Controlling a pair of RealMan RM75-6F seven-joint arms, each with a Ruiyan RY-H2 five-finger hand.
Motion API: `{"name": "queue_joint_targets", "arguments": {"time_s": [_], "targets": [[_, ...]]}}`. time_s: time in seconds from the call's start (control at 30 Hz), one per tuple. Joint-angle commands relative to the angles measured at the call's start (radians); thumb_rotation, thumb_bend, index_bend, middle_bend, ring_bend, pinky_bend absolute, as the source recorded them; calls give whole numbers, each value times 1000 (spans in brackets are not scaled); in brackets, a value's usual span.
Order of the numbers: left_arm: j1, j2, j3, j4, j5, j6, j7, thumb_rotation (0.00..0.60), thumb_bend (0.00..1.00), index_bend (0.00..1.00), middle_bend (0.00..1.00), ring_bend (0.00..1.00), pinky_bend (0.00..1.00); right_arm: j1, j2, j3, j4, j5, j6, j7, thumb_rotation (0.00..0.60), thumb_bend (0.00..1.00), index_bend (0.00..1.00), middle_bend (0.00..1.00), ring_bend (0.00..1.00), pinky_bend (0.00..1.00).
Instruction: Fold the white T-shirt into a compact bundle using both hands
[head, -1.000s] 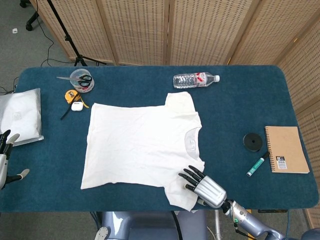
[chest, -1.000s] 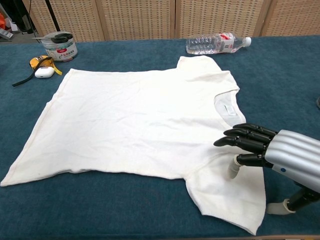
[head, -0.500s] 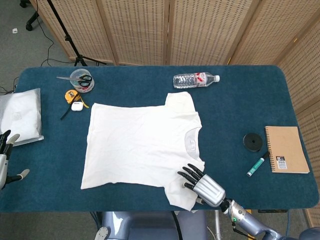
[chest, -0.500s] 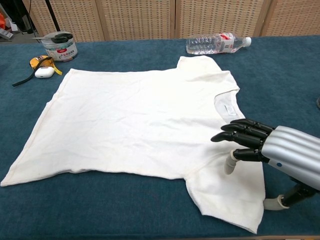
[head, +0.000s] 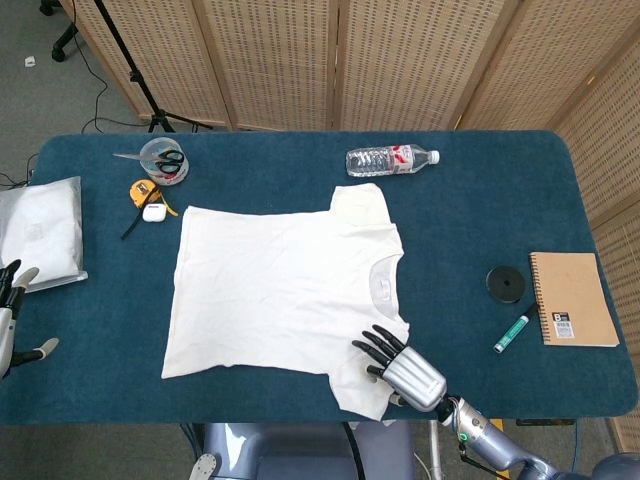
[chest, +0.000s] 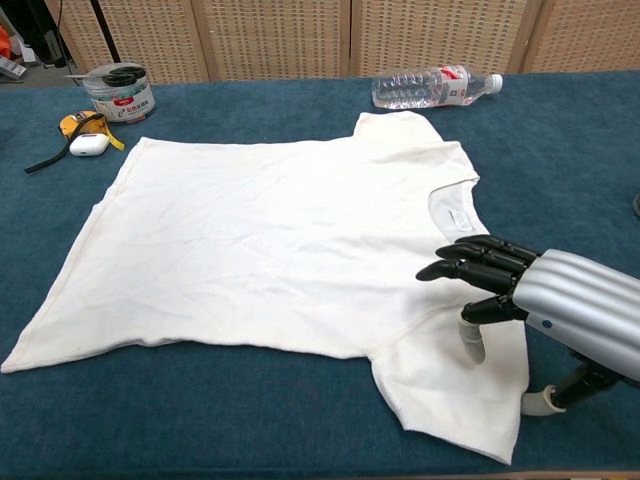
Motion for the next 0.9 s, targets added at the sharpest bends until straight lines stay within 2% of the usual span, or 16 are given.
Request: {"name": "queue_joint_targets", "arguments": {"time_s": [0.03,0.2,0.9], "targets": [[0,0,0,0,-1,0,0,600,0,0,0,0,0,1,-1,0,1,-1,4,1,600,981,548,138,0,0],[-1,-1,0,0,-2,-2,3,600,0,0,0,0,0,2,-7,3,0,8,1,2,600,1000,577,144,0,0],[-2,2,0,1,-5,-4,-2,600,0,0,0,0,0,10,1,12,-38,24,-3,-22,600,1000,578,150,0,0]]}}
